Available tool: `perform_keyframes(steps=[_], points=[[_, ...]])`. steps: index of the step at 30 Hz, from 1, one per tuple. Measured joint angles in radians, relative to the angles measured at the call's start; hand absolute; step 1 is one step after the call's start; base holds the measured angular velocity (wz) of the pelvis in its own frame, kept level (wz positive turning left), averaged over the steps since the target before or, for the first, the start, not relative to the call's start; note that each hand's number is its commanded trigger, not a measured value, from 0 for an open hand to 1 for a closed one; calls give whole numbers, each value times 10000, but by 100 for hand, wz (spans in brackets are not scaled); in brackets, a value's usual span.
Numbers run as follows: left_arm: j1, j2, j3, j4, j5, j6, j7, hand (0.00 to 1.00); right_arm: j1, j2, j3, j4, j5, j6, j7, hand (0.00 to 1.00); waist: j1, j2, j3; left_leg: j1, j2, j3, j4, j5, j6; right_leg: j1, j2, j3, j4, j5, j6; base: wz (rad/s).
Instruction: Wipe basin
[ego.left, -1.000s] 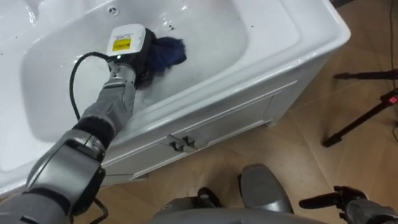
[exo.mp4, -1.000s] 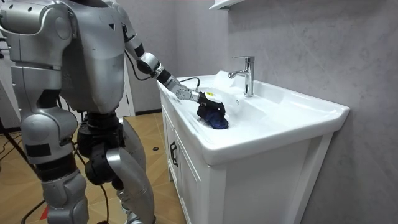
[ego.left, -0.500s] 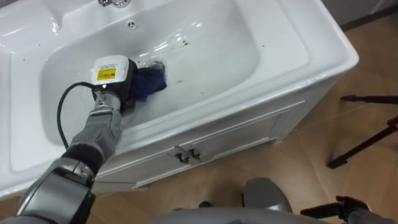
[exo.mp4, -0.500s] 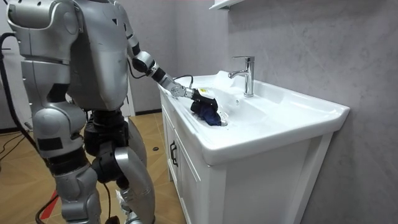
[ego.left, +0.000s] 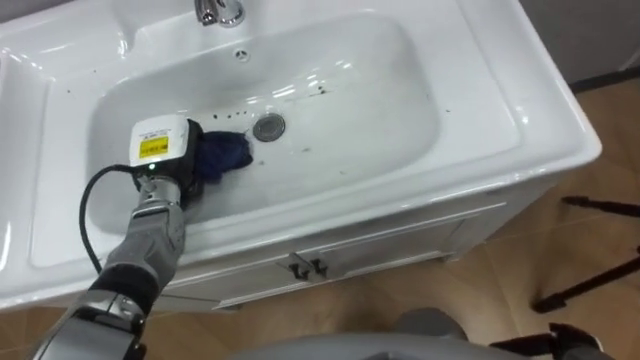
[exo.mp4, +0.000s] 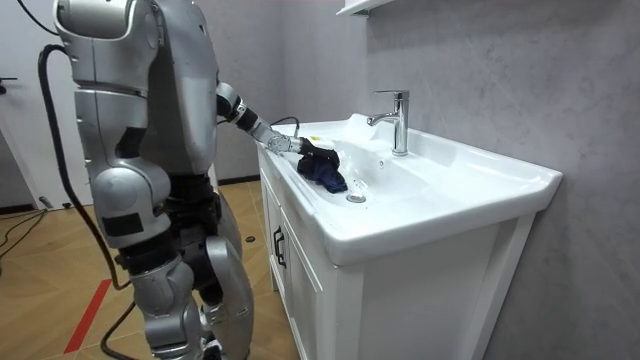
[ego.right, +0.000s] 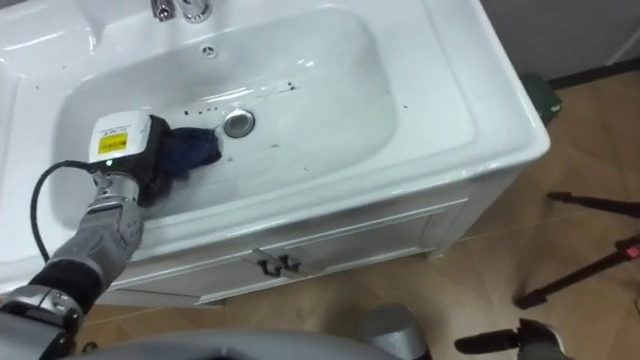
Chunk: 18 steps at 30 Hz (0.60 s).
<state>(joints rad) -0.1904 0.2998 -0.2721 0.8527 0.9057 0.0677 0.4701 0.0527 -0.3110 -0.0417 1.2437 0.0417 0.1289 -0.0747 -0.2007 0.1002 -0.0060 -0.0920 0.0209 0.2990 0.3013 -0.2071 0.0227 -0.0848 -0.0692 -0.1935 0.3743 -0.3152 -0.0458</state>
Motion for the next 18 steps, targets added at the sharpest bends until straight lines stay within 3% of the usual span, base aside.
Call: perform_keyframes(steps=[9, 15, 18], points=[[24, -166, 182, 328, -1334, 8, 198, 100, 78, 6, -3, -38, -24, 31, -175, 0, 133, 17, 0, 327, 30, -40, -96, -7, -16, 318, 32, -39, 14, 13, -21, -6], [-644, -464, 708, 878, -2736, -62, 109, 100, 122, 92, 10, -25, 35, 24, -147, 0, 104, -18, 24, 318, 80, -23, -87, 4, -37, 190, -12, -28, 90, 14, -23, -1], [-1239, -453, 757, 1238, -3532, -101, 60, 100, 44, 250, 177, 9, 227, -13, -84, 0, 71, -103, 83, -100, 113, -12, 200, -2, -47, -247, -73, -3, 431, -1, -34, 2]])
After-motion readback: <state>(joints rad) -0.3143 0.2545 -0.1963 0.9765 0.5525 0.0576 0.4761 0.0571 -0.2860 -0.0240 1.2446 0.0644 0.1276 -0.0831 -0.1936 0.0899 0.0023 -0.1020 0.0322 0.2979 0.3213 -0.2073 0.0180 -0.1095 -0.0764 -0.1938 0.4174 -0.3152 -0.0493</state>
